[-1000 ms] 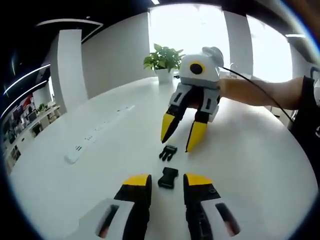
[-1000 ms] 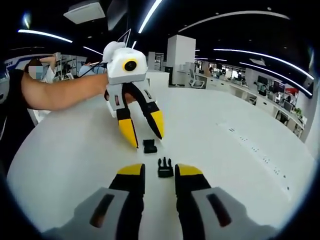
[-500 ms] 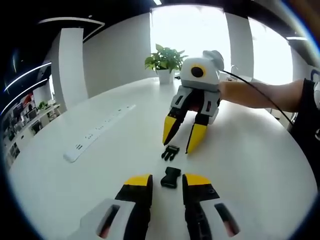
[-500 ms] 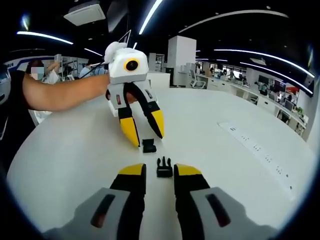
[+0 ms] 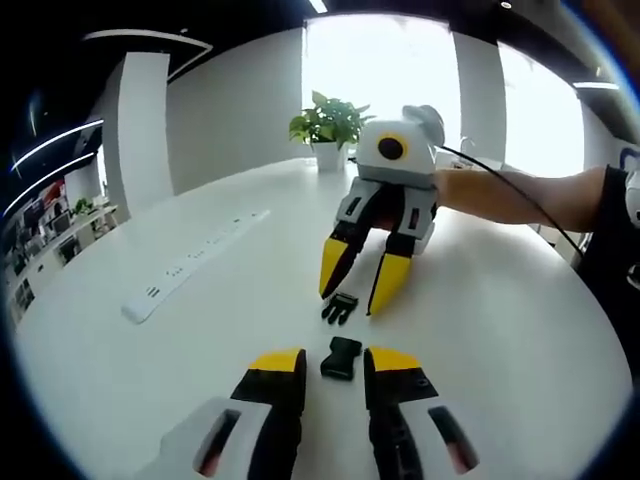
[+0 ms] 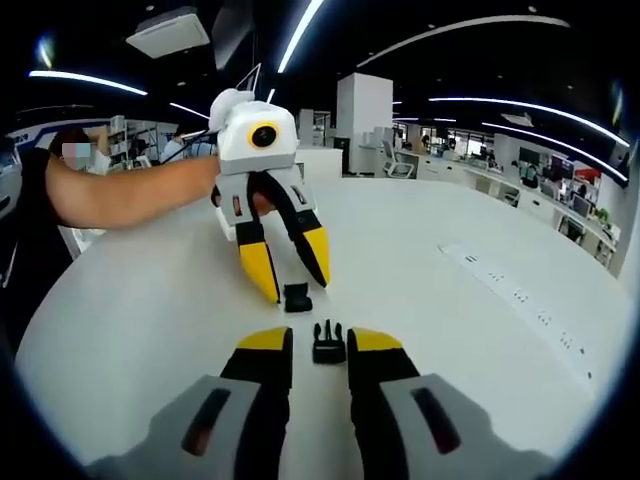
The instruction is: Snap the two parts of the plastic buckle together until the buckle closes and remains connected.
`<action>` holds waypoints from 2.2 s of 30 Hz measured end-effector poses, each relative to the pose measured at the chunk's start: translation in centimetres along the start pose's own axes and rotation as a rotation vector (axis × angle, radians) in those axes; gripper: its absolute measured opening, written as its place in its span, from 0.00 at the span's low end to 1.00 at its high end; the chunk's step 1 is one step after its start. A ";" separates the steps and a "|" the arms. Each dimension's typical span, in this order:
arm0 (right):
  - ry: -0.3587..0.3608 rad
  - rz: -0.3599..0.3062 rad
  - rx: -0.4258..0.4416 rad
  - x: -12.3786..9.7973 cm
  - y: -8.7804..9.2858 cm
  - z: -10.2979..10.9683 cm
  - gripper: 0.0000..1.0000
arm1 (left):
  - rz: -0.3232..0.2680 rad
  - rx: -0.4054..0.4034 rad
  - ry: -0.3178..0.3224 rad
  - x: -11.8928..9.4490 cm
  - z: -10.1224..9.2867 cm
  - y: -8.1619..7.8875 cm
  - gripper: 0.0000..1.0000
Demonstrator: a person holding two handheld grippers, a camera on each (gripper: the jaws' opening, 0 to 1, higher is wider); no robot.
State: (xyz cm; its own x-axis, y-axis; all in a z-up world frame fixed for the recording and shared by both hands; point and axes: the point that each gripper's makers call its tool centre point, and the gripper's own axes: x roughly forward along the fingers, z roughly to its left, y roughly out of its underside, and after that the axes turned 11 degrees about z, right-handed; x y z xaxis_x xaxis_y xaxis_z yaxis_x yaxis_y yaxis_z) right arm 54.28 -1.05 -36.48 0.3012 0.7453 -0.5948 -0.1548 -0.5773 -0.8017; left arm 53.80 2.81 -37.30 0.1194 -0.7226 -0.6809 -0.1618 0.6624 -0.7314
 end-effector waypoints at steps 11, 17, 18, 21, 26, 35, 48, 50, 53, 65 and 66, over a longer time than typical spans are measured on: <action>-0.017 -0.006 0.008 0.1 0.2 -0.1 0.21 | 0.001 -0.008 0.017 0.1 0.4 0.3 0.21; -0.016 -0.004 0.002 0.1 0.3 -0.4 0.20 | -0.005 0.002 0.025 0.1 -0.1 0.2 0.19; -0.018 -0.004 0.002 0.1 0.3 -0.5 0.20 | -0.005 0.007 0.025 0.1 -0.2 0.2 0.19; -0.019 -0.001 0.000 0.2 0.3 -0.6 0.20 | -0.009 0.019 0.034 0.2 -0.7 0.0 0.18; -0.015 0.002 -0.004 0.4 0.4 -0.5 0.19 | -0.004 0.024 0.033 0.2 -0.6 0.0 0.18; -0.009 0.001 -0.008 0.4 0.5 -0.9 0.16 | 0.003 0.022 0.033 0.4 -0.5 0.2 0.16; -0.001 0.005 -0.016 0.6 0.4 -0.8 0.13 | -0.006 -0.001 0.031 0.6 -0.2 0.1 0.13; -0.001 -0.001 -0.013 0.6 0.4 -0.8 0.13 | -0.009 -0.006 0.032 0.6 -0.2 0.1 0.13; -0.003 0.000 -0.004 0.6 0.4 -0.6 0.13 | -0.013 -0.014 0.035 0.6 0.0 0.1 0.12; -0.051 0.003 -0.068 0.6 0.3 -0.4 0.11 | -0.044 -0.019 0.051 0.5 -0.2 0.0 0.11; -0.057 0.005 -0.066 0.5 0.3 -0.4 0.11 | -0.042 -0.013 0.048 0.5 -0.2 0.0 0.11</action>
State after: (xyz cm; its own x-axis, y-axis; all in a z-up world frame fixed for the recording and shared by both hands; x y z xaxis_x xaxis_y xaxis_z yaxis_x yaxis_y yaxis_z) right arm 54.77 -0.95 -37.03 0.2467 0.7589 -0.6026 -0.0928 -0.6005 -0.7942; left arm 53.62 2.43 -37.65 0.0792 -0.7585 -0.6468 -0.1704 0.6290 -0.7585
